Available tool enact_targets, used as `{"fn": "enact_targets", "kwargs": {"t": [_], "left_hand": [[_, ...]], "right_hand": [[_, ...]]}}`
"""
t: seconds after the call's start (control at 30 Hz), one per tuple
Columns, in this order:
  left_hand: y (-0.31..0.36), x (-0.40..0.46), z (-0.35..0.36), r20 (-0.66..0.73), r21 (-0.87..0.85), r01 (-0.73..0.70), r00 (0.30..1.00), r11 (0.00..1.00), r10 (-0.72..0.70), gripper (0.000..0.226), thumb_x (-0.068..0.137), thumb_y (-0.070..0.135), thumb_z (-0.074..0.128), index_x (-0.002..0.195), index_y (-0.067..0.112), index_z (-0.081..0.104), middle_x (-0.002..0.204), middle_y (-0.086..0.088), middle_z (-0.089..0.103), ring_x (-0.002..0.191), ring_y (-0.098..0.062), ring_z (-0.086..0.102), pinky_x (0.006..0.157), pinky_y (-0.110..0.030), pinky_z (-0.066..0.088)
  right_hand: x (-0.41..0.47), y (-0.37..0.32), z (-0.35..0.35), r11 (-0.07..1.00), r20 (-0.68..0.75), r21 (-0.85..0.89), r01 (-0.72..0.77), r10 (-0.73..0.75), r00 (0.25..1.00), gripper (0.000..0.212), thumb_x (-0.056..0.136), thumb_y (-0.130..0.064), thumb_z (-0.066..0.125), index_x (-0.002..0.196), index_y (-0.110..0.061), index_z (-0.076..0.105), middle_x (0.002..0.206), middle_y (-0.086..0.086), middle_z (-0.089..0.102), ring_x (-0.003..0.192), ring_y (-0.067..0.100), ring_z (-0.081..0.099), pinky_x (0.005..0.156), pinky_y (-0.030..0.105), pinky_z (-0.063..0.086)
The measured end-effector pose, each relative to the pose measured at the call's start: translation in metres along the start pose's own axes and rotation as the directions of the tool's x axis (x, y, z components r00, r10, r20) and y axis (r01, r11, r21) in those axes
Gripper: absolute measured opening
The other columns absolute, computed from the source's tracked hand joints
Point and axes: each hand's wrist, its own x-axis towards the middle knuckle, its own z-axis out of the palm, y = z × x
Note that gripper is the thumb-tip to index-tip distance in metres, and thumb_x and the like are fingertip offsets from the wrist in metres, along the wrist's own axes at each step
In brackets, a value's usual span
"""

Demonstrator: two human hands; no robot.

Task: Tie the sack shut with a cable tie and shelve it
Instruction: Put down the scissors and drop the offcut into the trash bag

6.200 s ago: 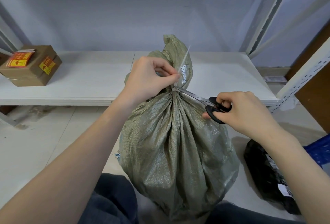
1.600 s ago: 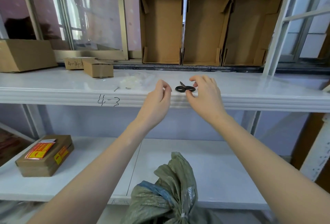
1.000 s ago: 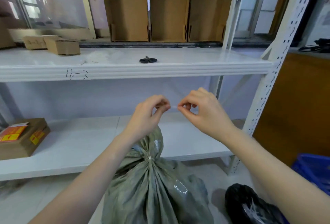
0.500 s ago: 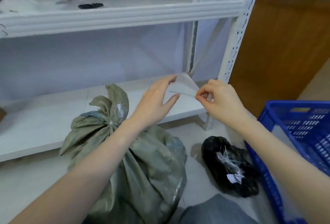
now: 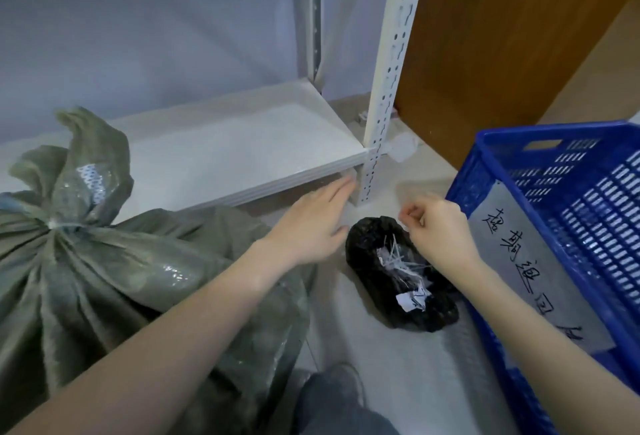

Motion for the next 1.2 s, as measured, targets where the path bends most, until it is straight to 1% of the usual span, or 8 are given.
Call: {"fn": "enact_targets", "kwargs": {"t": [0.13, 0.27, 0.37, 0.47, 0.73, 0.83, 1.03, 1.2], "left_hand": [[-0.003, 0.023, 0.045, 0.113, 0.086, -0.026, 0.994, 0.996, 0.016, 0.072, 0.092, 0.022, 0.047, 0.151, 0.011, 0.007, 0.161, -0.007, 0.005, 0.147, -0.023, 0.016, 0.119, -0.038, 0.016], [-0.006, 0.038, 0.081, 0.194, 0.094, -0.028, 0.981, 0.995, 0.009, 0.072, 0.093, 0.022, 0.047, 0.151, 0.014, 0.004, 0.161, -0.004, 0.004, 0.146, -0.022, 0.015, 0.118, -0.037, 0.015], [-0.01, 0.045, 0.104, 0.267, 0.088, -0.016, 0.964, 0.996, -0.008, 0.072, 0.094, 0.02, 0.045, 0.151, 0.015, 0.002, 0.161, -0.002, 0.0, 0.147, -0.02, 0.011, 0.119, -0.04, 0.015], [-0.014, 0.05, 0.124, 0.338, 0.094, -0.019, 0.941, 0.995, -0.014, 0.072, 0.094, 0.02, 0.044, 0.151, 0.015, 0.0, 0.161, -0.002, -0.004, 0.148, -0.019, 0.006, 0.12, -0.042, 0.011], [-0.014, 0.059, 0.149, 0.403, 0.105, -0.004, 0.914, 0.994, -0.039, 0.071, 0.094, 0.018, 0.04, 0.152, 0.016, -0.002, 0.161, -0.001, -0.008, 0.149, -0.017, 0.0, 0.119, -0.038, 0.004], [-0.013, 0.06, 0.148, 0.4, 0.096, 0.005, 0.915, 0.995, -0.044, 0.072, 0.093, 0.017, 0.04, 0.152, 0.016, -0.002, 0.161, -0.001, -0.009, 0.149, -0.017, -0.001, 0.119, -0.038, 0.004], [-0.01, 0.052, 0.125, 0.329, 0.081, 0.041, 0.942, 0.996, -0.066, 0.074, 0.092, 0.015, 0.042, 0.151, 0.018, -0.002, 0.161, 0.0, -0.01, 0.148, -0.015, -0.005, 0.119, -0.042, 0.003], [-0.004, 0.042, 0.074, 0.238, 0.109, 0.058, 0.968, 0.992, -0.083, 0.075, 0.092, 0.017, 0.043, 0.151, 0.018, -0.004, 0.161, 0.0, -0.013, 0.148, -0.015, -0.007, 0.118, -0.041, -0.002]], "right_hand": [[-0.002, 0.04, 0.031, 0.997, 0.012, -0.028, -0.075, 0.076, 0.997, 0.011, 0.086, -0.005, 0.053, 0.082, -0.007, 0.063, 0.076, 0.003, 0.056, 0.06, 0.015, 0.046, 0.049, 0.013, 0.026], [-0.005, 0.075, 0.057, 0.988, 0.067, -0.037, -0.15, 0.152, 0.986, 0.011, 0.085, -0.006, 0.054, 0.076, -0.009, 0.059, 0.075, 0.003, 0.057, 0.059, 0.013, 0.047, 0.048, 0.013, 0.027], [-0.007, 0.097, 0.077, 0.975, 0.138, -0.067, -0.212, 0.219, 0.966, 0.012, 0.086, -0.006, 0.054, 0.075, -0.011, 0.057, 0.081, 0.007, 0.06, 0.06, 0.012, 0.049, 0.05, 0.018, 0.034], [-0.007, 0.115, 0.097, 0.963, 0.175, -0.093, -0.253, 0.266, 0.948, 0.011, 0.087, -0.008, 0.055, 0.08, -0.005, 0.063, 0.087, 0.011, 0.061, 0.069, 0.021, 0.058, 0.061, 0.029, 0.049], [0.003, 0.139, 0.133, 0.944, 0.201, -0.168, -0.285, 0.315, 0.927, 0.018, 0.09, -0.011, 0.05, 0.092, -0.006, 0.068, 0.094, 0.012, 0.067, 0.078, 0.026, 0.064, 0.071, 0.039, 0.056], [0.004, 0.139, 0.132, 0.947, 0.203, -0.215, -0.238, 0.281, 0.938, 0.021, 0.09, -0.014, 0.05, 0.096, -0.011, 0.07, 0.098, 0.01, 0.068, 0.086, 0.027, 0.062, 0.078, 0.042, 0.053], [0.01, 0.118, 0.104, 0.968, 0.148, -0.194, -0.157, 0.187, 0.971, 0.029, 0.088, -0.021, 0.053, 0.115, -0.016, 0.064, 0.125, 0.005, 0.061, 0.116, 0.027, 0.049, 0.096, 0.046, 0.039], [0.022, 0.069, 0.065, 0.983, 0.091, -0.173, -0.061, 0.078, 0.993, 0.038, 0.088, -0.026, 0.054, 0.125, -0.018, 0.057, 0.13, 0.003, 0.058, 0.119, 0.026, 0.046, 0.095, 0.045, 0.039]]}}
